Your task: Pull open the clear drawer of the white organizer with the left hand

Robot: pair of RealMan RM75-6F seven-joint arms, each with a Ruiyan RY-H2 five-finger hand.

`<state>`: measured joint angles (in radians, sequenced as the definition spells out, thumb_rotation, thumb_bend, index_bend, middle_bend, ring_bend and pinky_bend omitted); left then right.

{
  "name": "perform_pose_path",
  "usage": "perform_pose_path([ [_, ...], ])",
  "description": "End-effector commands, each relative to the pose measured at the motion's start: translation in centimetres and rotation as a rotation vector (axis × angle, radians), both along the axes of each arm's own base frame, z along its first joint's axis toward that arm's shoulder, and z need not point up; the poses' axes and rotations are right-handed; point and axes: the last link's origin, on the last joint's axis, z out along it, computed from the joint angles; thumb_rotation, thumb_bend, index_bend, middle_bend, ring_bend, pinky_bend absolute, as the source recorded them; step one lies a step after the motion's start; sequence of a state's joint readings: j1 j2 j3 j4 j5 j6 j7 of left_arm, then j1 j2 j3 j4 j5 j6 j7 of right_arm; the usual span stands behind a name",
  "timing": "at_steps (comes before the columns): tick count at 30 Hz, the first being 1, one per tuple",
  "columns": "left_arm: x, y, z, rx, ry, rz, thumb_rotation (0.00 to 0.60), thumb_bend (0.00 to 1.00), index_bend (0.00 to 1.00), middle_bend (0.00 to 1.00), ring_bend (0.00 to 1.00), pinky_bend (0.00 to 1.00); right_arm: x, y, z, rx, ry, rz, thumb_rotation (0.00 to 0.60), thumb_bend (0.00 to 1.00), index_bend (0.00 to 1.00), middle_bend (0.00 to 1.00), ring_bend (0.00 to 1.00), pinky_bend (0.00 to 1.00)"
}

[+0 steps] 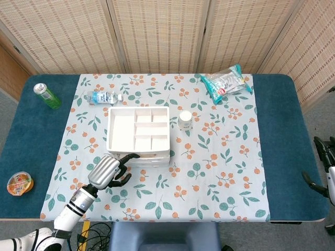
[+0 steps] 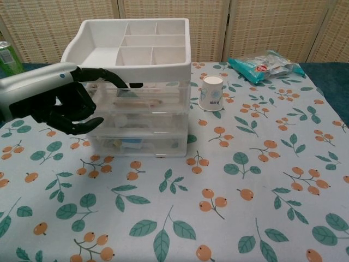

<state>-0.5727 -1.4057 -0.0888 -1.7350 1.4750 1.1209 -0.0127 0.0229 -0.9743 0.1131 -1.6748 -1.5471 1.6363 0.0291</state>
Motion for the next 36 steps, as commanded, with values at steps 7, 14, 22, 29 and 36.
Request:
perform_pose_path([
  [7, 0.1, 0.1, 0.1, -0.007, 0.011, -0.002, 0.6, 0.43, 0.24, 0.89, 0.99, 1.0, 0.0, 0.1, 0.0, -0.003, -0.001, 0.002, 0.6, 0.28, 0.04, 0.18, 0.1, 0.04],
  [14, 0.0, -0.2, 0.5, -0.019, 0.001, -0.008, 0.6, 0.43, 0.27, 0.89, 0.99, 1.0, 0.1, 0.0, 0.0, -0.006, -0.001, 0.004, 0.6, 0.28, 0.04, 0.18, 0.1, 0.04],
  [22, -0.2, -0.8, 0.8, -0.025, -0.004, -0.014, 0.6, 0.43, 0.28, 0.9, 0.99, 1.0, 0.2, 0.0, 0.1, -0.007, 0.001, 0.004, 0.6, 0.28, 0.04, 0.18, 0.1, 0.04],
  [29, -0.5, -1.5, 1.1, -0.037, -0.002, -0.013, 0.6, 0.43, 0.31, 0.9, 0.99, 1.0, 0.2, 0.0, 0.0, -0.006, 0.001, 0.002, 0.6, 0.28, 0.04, 0.18, 0.1, 0.04],
  [36, -0.7, -2.2, 1.3, -0.05, -0.004, -0.009, 0.6, 0.43, 0.32, 0.9, 0.99, 1.0, 0.2, 0.0, 0.0, -0.006, 0.001, 0.002, 0.6, 0.28, 0.04, 0.18, 0.1, 0.04],
])
